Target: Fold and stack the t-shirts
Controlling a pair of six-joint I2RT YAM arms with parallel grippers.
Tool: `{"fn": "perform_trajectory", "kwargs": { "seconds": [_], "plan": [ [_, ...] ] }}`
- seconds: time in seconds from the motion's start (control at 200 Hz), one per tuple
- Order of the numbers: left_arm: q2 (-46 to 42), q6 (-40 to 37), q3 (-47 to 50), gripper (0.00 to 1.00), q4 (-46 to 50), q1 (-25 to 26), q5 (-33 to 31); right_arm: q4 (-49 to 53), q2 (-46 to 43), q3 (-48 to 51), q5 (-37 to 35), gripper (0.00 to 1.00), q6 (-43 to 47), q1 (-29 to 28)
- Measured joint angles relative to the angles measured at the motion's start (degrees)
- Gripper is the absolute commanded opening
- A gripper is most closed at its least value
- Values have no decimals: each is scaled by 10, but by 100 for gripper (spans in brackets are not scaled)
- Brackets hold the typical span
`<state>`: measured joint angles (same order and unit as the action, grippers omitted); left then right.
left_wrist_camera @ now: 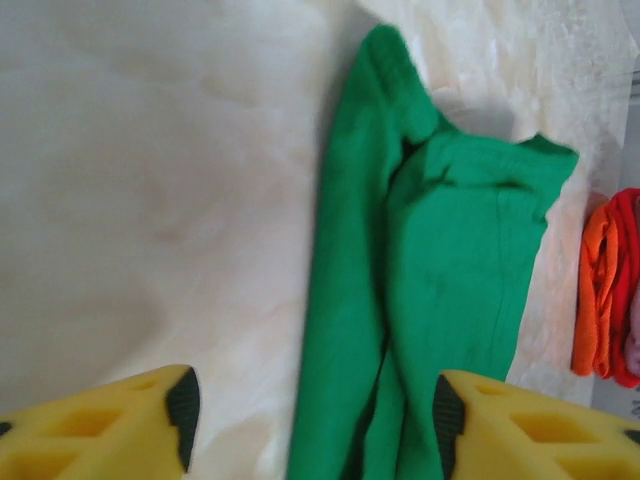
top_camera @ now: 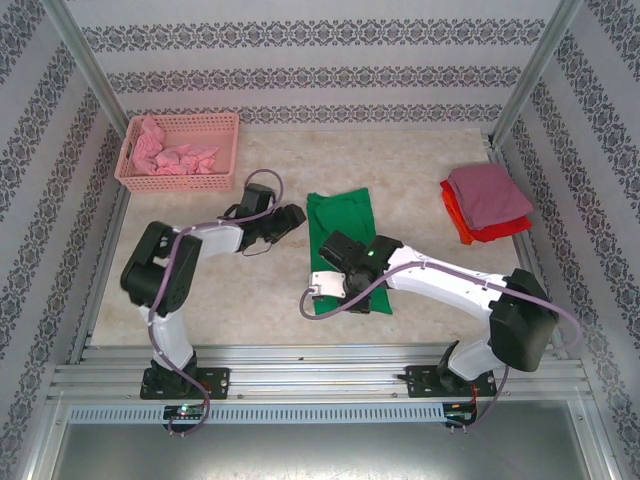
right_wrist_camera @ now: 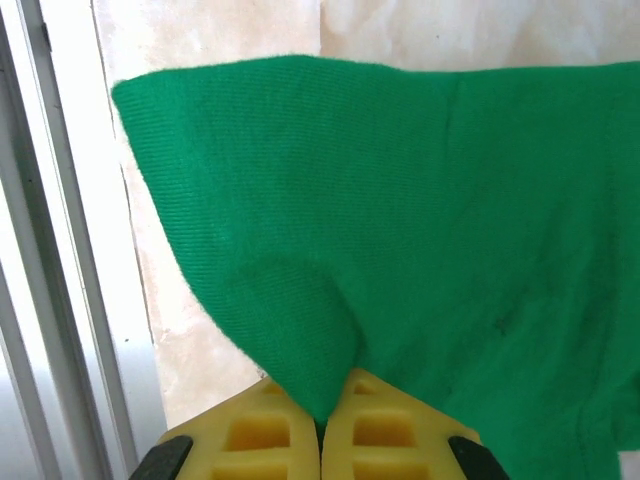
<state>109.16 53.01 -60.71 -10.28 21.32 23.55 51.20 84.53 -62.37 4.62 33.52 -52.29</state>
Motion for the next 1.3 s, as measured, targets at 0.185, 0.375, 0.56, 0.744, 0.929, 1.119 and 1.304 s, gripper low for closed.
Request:
{"fn": "perform_trajectory", "kwargs": {
  "seconds": [0.185, 0.375, 0.56, 0.744, 0.929, 1.119, 1.304],
  "plan": [
    [61, 10, -47, 42, -4, 11, 19, 14, -12, -29, 6, 0, 1, 1],
    [87, 18, -68, 25, -8, 12, 30, 29, -12, -46, 8, 0, 14, 10],
    [95, 20, -72, 22, -11, 11, 37, 37, -12, -62, 7, 0, 29, 28],
    [109, 11, -89, 14, -4, 14, 47, 38, -12, -65, 8, 0, 45, 38],
    [120, -16, -104, 0, 11, 17, 58, 39, -8, -67, 8, 0, 59, 48],
    [121, -33, -105, 0, 12, 19, 58, 43, 0, -96, 2, 0, 78, 72],
    [123, -41, -105, 0, 12, 16, 63, 42, 34, -149, -17, 0, 114, 118]
  ]
}}
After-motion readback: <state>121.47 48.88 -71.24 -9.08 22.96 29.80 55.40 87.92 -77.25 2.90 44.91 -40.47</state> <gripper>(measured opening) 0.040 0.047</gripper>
